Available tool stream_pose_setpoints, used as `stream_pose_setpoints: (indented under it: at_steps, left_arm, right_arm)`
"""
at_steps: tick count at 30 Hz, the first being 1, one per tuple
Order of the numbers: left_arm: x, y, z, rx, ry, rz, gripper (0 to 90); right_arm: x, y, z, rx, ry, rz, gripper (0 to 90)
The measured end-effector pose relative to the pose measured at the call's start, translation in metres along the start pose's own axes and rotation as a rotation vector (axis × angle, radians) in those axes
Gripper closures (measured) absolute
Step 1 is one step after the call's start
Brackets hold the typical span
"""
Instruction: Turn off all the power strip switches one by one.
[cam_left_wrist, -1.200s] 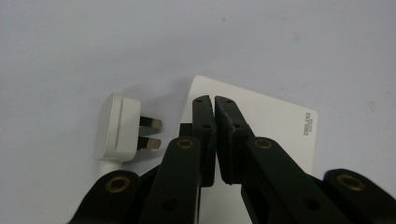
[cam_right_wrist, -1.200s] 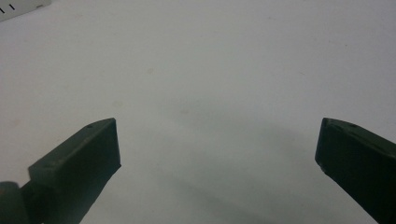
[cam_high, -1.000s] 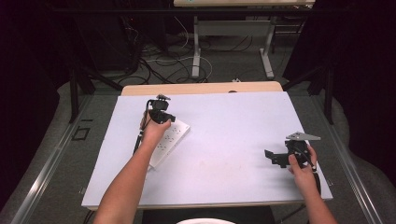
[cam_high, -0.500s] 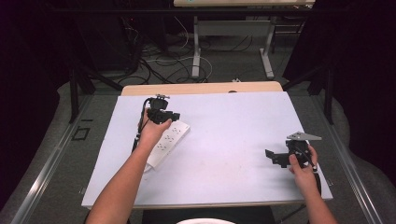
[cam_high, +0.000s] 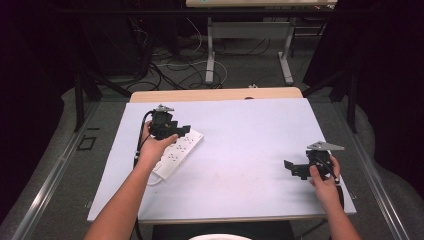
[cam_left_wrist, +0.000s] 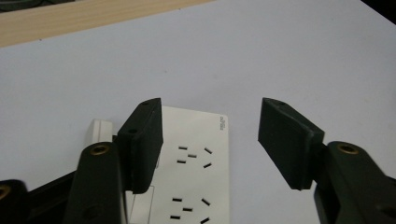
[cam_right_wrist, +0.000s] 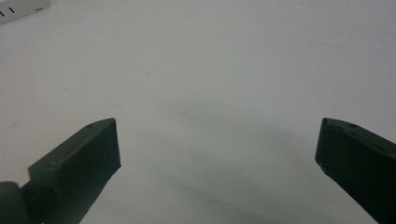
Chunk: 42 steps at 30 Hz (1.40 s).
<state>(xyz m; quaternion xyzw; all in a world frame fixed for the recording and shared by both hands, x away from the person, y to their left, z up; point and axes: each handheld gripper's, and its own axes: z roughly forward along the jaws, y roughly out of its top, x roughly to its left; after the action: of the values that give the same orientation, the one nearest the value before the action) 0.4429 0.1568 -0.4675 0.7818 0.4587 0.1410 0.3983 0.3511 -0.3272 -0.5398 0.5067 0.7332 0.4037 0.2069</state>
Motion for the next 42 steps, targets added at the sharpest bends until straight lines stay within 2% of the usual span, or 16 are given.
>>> stream_pose_setpoints:
  at_steps: [5, 7, 11, 12, 14, 17, 20, 24, 26, 28, 29, 31, 32, 35, 40, 42]
  left_arm:
    - [0.003, -0.009, -0.015, -0.036, -0.019, -0.007, 33.6]
    - [0.004, -0.013, -0.02, -0.05, -0.005, -0.007, 33.5]
    - [0.007, -0.021, -0.032, -0.048, 0.009, -0.051, 30.7]
    - [0.008, -0.024, -0.034, -0.057, 0.01, -0.075, 29.5]
    - [0.01, -0.028, -0.039, -0.058, 0.013, -0.084, 27.8]
    - [0.012, -0.034, -0.046, -0.053, 0.03, -0.08, 17.8]
    - [0.015, -0.041, -0.054, -0.058, 0.037, -0.088, 13.7]
    - [0.02, -0.051, -0.063, -0.064, 0.044, -0.109, 0.4]
    - [0.023, -0.056, -0.066, -0.075, 0.049, -0.11, 0.5]
    - [0.025, -0.062, -0.07, -0.087, 0.049, -0.138, 0.5]
    - [0.027, -0.066, -0.071, -0.096, 0.052, -0.143, 0.5]
    - [0.031, -0.072, -0.073, -0.094, 0.049, -0.144, 0.5]
    - [0.033, -0.075, -0.074, -0.091, 0.054, -0.135, 0.5]
    - [0.039, -0.084, -0.077, -0.094, 0.082, -0.155, 0.5]
    - [0.047, -0.097, -0.08, -0.066, 0.115, -0.156, 0.9]
    - [0.049, -0.102, -0.081, -0.078, 0.131, -0.164, 1.1]
  right_arm:
    - [-0.001, 0.0, -0.001, 0.007, 0.007, -0.003, 0.0]
    - [0.0, 0.0, -0.001, 0.009, 0.007, 0.001, 0.0]
    - [-0.001, 0.0, -0.001, 0.008, 0.005, -0.004, 0.0]
    - [0.0, 0.0, -0.001, 0.008, 0.006, 0.001, 0.0]
    - [0.0, 0.0, -0.001, 0.008, 0.006, 0.001, 0.0]
    - [0.001, 0.0, -0.002, 0.013, 0.0, 0.003, 0.0]
    - [0.0, 0.0, -0.001, -0.001, -0.002, 0.005, 0.0]
    - [0.001, 0.001, -0.002, 0.006, 0.005, 0.007, 0.0]
    - [0.0, 0.001, -0.002, 0.007, 0.005, 0.002, 0.0]
    - [0.001, 0.001, -0.002, 0.006, 0.004, 0.008, 0.0]
    - [0.0, 0.001, -0.002, 0.005, 0.004, -0.003, 0.0]
    - [0.0, 0.001, -0.002, 0.004, 0.003, 0.008, 0.0]
    - [0.0, 0.001, -0.002, 0.003, 0.003, 0.008, 0.0]
    - [0.0, 0.001, -0.002, 0.004, 0.002, 0.003, 0.0]
    - [0.0, 0.001, -0.001, 0.004, 0.0, 0.007, 0.0]
    - [0.0, 0.001, -0.001, 0.004, 0.002, 0.007, 0.0]
